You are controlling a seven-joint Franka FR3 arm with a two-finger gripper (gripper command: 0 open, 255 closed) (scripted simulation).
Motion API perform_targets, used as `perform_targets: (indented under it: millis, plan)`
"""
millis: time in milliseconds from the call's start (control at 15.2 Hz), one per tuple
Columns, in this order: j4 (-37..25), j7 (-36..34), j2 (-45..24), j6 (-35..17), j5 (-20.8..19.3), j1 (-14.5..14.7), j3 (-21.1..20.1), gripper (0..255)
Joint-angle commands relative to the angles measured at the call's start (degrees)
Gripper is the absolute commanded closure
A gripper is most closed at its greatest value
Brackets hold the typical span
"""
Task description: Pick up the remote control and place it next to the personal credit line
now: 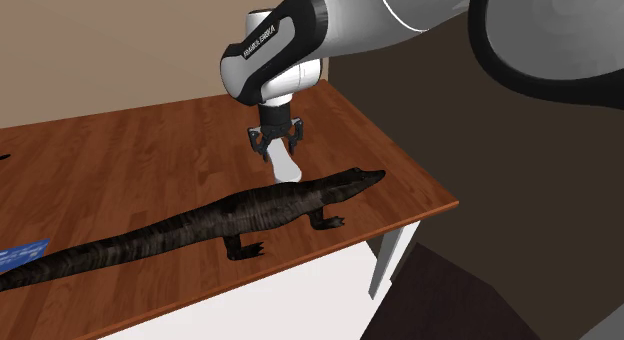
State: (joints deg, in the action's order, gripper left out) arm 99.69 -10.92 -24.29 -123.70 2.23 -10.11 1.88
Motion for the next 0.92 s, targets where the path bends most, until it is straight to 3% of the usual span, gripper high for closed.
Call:
perform_targets:
  millis: [0, 462, 858]
  plan:
    - [0.0, 0.0, -0.01, 0.0, 0.0, -0.01, 0.01, 255]
    - [0.02, 0.0, 0.0, -0.01, 0.0, -0.01, 0.01, 255]
    - [-1.82, -0.14, 2.0, 3.82, -0.14, 0.02, 0.06, 255]
